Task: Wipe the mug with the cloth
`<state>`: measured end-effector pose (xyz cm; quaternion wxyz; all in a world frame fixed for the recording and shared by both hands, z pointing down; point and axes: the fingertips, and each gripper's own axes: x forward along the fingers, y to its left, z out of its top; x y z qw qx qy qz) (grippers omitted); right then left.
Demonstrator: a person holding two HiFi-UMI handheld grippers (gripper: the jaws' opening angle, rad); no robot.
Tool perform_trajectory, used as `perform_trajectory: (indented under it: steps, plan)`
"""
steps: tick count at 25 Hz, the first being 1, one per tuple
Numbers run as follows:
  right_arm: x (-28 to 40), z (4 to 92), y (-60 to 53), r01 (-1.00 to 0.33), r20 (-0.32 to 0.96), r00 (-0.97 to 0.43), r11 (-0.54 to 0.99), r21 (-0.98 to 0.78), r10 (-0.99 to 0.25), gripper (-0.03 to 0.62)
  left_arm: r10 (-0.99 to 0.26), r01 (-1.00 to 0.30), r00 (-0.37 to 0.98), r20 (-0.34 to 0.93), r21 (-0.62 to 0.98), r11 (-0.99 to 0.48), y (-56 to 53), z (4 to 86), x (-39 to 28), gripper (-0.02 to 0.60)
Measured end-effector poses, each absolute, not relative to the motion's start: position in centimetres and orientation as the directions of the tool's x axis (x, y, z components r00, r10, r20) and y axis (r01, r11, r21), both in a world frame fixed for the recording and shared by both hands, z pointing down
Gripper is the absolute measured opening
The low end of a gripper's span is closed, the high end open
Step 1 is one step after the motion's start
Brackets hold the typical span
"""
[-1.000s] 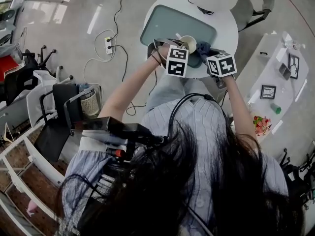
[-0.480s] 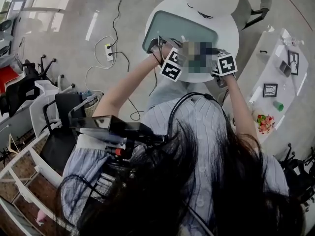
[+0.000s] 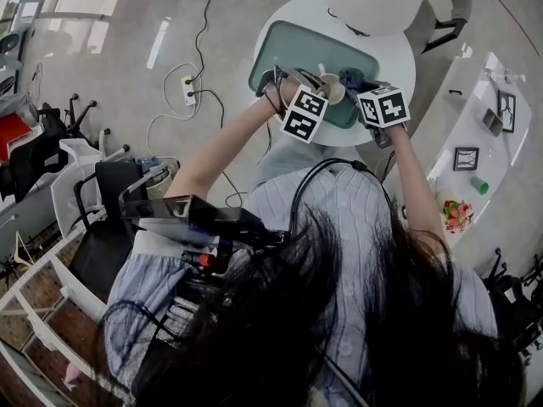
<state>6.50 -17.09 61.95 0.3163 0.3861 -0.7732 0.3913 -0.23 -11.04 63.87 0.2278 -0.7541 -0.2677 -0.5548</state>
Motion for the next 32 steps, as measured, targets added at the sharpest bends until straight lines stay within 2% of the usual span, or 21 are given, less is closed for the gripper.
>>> perform_trajectory:
  steps: [5,10,15,20,25,32]
  plan:
    - [6.4,62.3,-17.1,-0.842,0.787,-0.510,0.387,-0.376,-0.347,0.098,0.171,0.377,0.369,0.913,0.021,-0.926,-11.2,62.2,0.8,0.064]
    - [6.5,62.3,-17.2,-0.842,0.780,-0.516,0.379,-0.385,-0.355,0.098,0.046,0.069,0.458,0.888,0.016,-0.998,-11.4,61.1,2.3,0.069]
    - [6.6,62.1,-17.2,-0.835,0.779,-0.522,0.396,-0.382,-0.349,0.098,-0.079,-0.245,0.460,0.884,0.041,-0.969,-11.9,60.9,3.8,0.069]
    - [6.7,62.2,-17.0,-0.823,0.775,-0.534,0.417,-0.385,-0.338,0.098,-0.138,-0.525,0.456,0.879,0.141,-0.840,-12.7,60.7,4.8,0.069]
    - [6.8,62.2,-16.9,-0.807,0.771,-0.550,0.444,-0.390,-0.322,0.098,-0.164,-0.626,0.437,0.885,0.168,-0.762,-13.1,61.2,5.3,0.069]
    - [6.7,62.3,-16.9,-0.786,0.767,-0.568,0.475,-0.397,-0.299,0.098,-0.261,-0.651,0.276,0.925,-0.020,-0.758,-13.8,63.5,4.2,0.067]
